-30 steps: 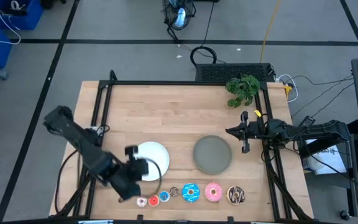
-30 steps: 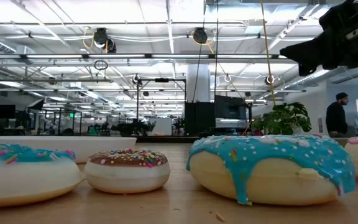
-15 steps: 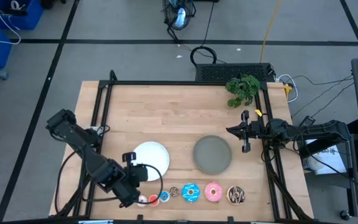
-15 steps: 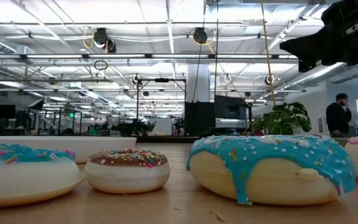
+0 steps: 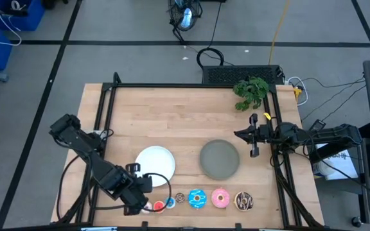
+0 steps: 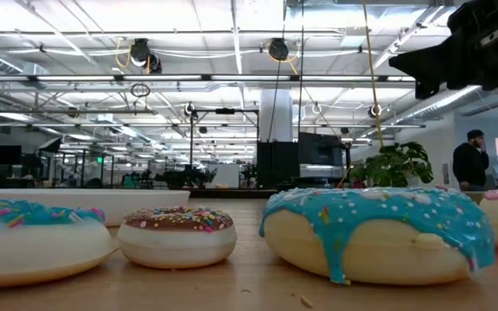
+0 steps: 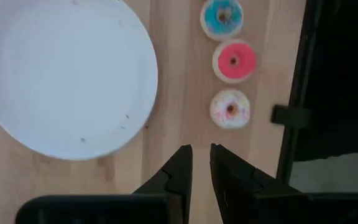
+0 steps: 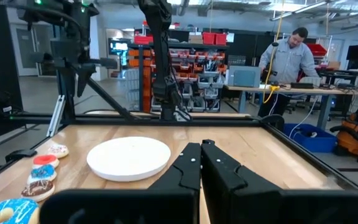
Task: Pick & Place donuts
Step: Put the small white donut on the white plate
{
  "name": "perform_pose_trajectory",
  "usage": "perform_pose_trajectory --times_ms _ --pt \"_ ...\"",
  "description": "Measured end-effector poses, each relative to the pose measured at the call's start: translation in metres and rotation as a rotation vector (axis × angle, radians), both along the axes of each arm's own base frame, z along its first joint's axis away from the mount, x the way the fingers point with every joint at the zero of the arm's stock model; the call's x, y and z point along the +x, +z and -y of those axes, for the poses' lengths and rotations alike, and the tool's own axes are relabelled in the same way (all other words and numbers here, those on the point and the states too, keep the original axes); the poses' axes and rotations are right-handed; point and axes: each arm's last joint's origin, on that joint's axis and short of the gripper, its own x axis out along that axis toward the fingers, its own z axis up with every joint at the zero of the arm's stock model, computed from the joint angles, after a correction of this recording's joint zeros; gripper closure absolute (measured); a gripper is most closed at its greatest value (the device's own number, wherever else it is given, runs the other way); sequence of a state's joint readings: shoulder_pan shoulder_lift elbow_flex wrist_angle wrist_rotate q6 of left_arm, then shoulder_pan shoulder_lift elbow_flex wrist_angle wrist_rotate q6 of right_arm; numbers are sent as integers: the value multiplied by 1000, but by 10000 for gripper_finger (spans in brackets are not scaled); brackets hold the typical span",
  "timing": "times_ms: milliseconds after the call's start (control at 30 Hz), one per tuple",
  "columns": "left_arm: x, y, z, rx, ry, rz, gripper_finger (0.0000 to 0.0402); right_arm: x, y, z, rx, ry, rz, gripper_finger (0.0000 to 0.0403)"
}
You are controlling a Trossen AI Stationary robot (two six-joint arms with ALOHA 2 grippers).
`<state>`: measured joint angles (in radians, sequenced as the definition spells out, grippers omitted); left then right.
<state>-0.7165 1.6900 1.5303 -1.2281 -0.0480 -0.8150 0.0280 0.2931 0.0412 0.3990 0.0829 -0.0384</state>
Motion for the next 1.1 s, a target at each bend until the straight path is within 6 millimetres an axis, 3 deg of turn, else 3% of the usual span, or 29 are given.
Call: perform_pose_trajectory --times_ms 300,600,867,1100 --pt "10 5 15 -108 -8 158 339 0 1 0 27 4 16 403" --pt "19 -19 44 -193 49 62 339 0 2 0 44 5 20 403" --pt "28 -25 70 -75 -142 91 339 0 2 0 43 5 25 403" --pt "26 -27 64 -51 -12 22 339 0 2 0 42 5 21 403"
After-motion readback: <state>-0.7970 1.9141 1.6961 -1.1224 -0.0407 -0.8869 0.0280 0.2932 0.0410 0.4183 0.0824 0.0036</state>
